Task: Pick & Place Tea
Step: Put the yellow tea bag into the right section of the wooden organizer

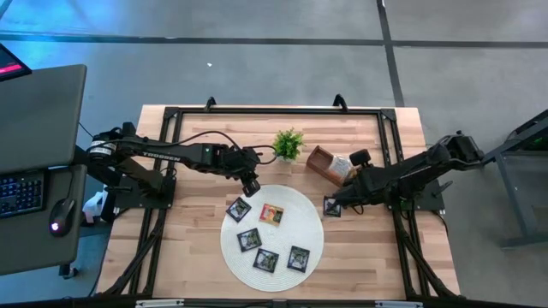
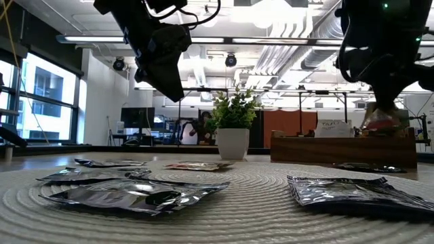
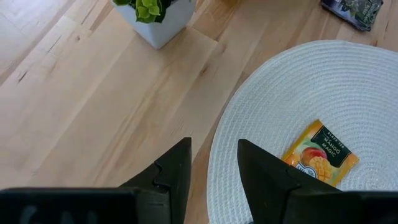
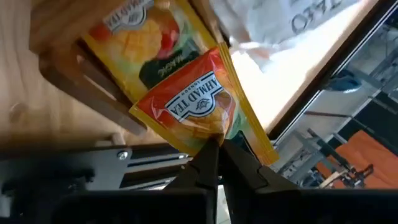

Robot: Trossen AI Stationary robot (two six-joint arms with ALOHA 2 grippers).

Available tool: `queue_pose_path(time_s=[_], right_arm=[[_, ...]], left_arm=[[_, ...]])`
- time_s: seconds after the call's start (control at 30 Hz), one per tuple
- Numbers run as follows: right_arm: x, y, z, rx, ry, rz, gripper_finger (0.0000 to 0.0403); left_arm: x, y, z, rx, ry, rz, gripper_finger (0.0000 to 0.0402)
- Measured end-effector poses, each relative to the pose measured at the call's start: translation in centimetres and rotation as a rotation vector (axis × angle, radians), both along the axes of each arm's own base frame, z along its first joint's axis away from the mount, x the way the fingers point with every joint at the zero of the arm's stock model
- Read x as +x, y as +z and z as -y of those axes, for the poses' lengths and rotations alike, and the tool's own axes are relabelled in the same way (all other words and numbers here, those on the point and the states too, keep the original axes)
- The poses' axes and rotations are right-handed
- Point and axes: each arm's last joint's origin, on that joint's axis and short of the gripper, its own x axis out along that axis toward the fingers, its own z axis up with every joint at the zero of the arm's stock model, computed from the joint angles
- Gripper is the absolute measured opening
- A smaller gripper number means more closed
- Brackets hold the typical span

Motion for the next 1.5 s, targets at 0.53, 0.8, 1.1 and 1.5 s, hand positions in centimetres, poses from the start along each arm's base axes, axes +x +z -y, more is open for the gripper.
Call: queue_pose_path(time_s=[0.53,0.8,1.1,1.5], right_arm=[[-0.5,-2.1,0.0,0.036,0.054,-0.016,0.005],[-0.1,-2.1,-0.2,0.069,0.048,0.019,0.0115],[2.1,-1.4,-2.2,0.228,0.062,0.236,0.0141],[10.1,-0.1,-6.5,0.687,0.077,1.235,0.0142]], left_arm=[[0.0,0.0,0.0,-0.001,0.0,0.001,0.0129],[0.0,0.0,0.0,-0.013,0.017,0.007,0.0129],[0.0,0.0,0.3,-0.1,-0.042,0.008,0.0129],[-0.6,-2.8,6.1,-0.267,-0.266,0.068,0.0129]])
